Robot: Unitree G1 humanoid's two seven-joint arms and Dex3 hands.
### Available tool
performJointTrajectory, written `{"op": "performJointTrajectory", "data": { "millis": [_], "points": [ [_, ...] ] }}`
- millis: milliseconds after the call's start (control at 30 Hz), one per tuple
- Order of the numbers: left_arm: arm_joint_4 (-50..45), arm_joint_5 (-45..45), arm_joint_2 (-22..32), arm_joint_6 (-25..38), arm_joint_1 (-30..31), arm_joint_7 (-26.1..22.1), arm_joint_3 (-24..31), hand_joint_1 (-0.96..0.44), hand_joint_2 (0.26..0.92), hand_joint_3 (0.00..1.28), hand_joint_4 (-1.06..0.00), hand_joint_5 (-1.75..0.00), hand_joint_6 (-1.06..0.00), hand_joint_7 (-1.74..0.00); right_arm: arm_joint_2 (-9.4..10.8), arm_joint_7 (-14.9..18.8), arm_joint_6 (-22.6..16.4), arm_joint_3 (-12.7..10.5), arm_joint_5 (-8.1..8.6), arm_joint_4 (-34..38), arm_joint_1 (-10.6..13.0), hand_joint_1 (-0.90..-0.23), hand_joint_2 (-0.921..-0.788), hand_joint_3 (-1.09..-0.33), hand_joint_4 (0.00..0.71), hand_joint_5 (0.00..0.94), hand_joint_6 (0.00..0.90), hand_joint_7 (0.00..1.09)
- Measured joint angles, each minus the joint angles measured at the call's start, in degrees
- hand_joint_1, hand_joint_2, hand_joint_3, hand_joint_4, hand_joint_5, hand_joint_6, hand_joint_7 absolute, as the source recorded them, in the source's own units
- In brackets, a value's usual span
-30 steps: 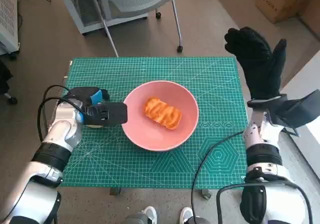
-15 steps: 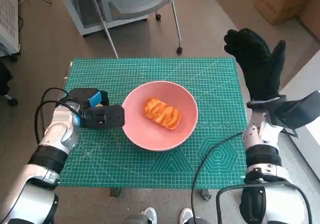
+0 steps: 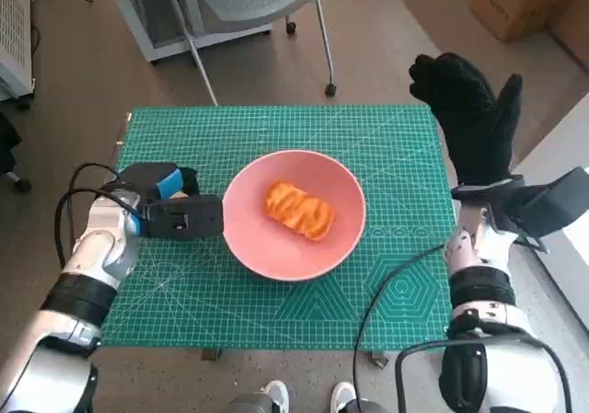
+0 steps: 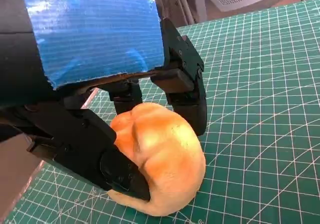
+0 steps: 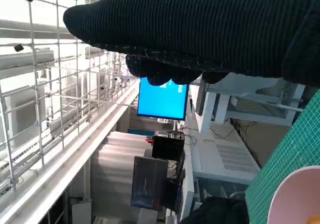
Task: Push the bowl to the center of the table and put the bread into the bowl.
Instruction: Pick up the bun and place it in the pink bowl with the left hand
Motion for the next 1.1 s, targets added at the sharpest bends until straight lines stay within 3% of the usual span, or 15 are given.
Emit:
{"op": "performJointTrajectory", "data": {
  "millis": [267,600,1100],
  "points": [
    [-7.3,-0.3,2.4,2.8,3.5,-3.9,2.2,0.00,0.918,0.08,-0.67,-1.29,-0.65,-1.04,0.0,-0.8,-0.2,0.1,-0.07,0.0,0.3,-0.613,-0.921,-0.782,0.108,0.004,0.249,0.00],
    [-26.1,-0.2,6.2,10.0,7.4,-10.8,7.9,0.00,0.917,0.06,-0.68,-1.25,-0.67,-1.05,0.1,-1.3,-0.4,0.6,-0.15,0.0,0.4,-0.603,-0.921,-0.789,0.104,0.001,0.248,0.00],
    [-47.1,0.2,7.9,9.6,9.5,-11.8,13.4,0.00,0.910,0.03,-0.77,-1.07,-0.67,-1.14,0.1,-1.8,-0.2,1.0,-0.98,0.5,0.4,-0.631,-0.921,-0.782,0.100,0.001,0.258,0.01]
  ]
}}
